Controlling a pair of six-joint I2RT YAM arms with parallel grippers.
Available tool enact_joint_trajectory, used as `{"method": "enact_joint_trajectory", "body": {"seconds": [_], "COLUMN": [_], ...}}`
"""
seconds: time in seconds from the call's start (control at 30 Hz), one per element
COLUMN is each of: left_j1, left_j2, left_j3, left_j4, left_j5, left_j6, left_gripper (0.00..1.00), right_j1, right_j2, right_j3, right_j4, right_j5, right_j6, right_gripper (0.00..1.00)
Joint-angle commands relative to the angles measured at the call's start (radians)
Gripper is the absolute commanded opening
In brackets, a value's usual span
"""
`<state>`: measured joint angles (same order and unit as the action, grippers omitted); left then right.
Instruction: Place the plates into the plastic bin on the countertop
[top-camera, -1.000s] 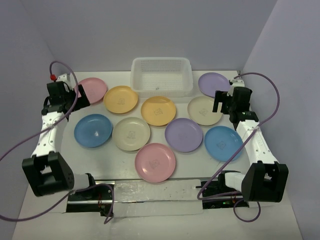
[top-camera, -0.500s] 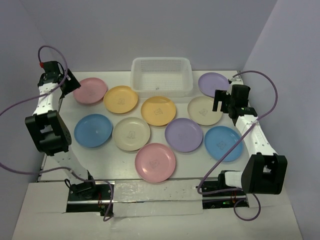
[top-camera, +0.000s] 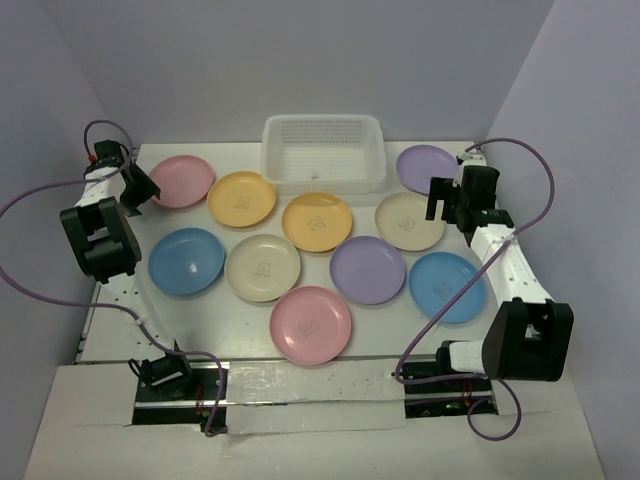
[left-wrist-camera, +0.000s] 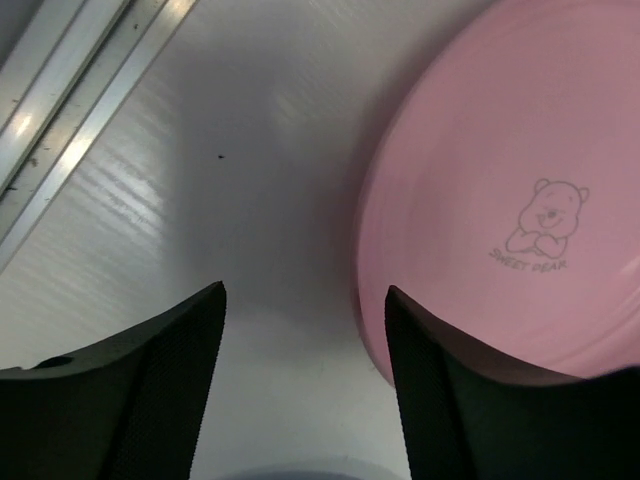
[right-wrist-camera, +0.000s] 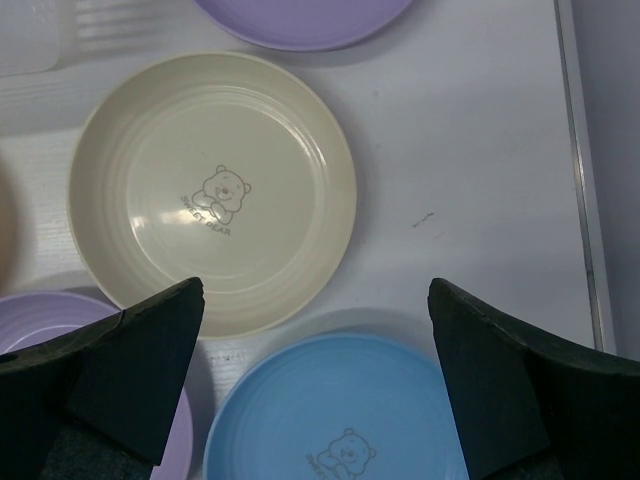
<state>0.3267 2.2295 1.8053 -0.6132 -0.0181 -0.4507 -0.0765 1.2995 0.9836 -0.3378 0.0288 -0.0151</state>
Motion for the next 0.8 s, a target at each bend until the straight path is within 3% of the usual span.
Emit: {"method": "enact_joint_trajectory", "body": {"seconds": [0.0, 0.27, 0.5, 0.67, 0.77], "left_j1": [0.0, 0.0, 0.001, 0.003, 0.013], "left_j2": [0.051, 0.099, 0.105, 0.086, 0.049], "left_j3": [0.068, 0.068, 0.074, 0.074, 0.065], "left_j4": [0.027, 0.058, 0.065, 0.052, 0.043], "left_j5": [0.024, 0.023, 0.042, 0.052, 0.072], "left_j6": [-0.004, 0.004, -0.01, -0.027, -0.057], "left_gripper": [0.68, 0.56, 0.37, 0.01, 0.0], "right_j1": [0.006, 0.006, 0.006, 0.006, 0.006], "right_j2": [0.025, 0.039, 0.054, 0.067, 0.066], "right_j3": [0.045, 0.047, 0.058, 0.075, 0.085], "right_j4": [-0.003, 0.0, -0.002, -0.012, -0.019], "right_j5": [0.023, 0.026, 0.026, 0.022, 0.02], "right_j6": [0.014, 0.014, 0.014, 0.014, 0.014], "right_gripper": [1.0, 1.0, 1.0, 1.0, 1.0]}}
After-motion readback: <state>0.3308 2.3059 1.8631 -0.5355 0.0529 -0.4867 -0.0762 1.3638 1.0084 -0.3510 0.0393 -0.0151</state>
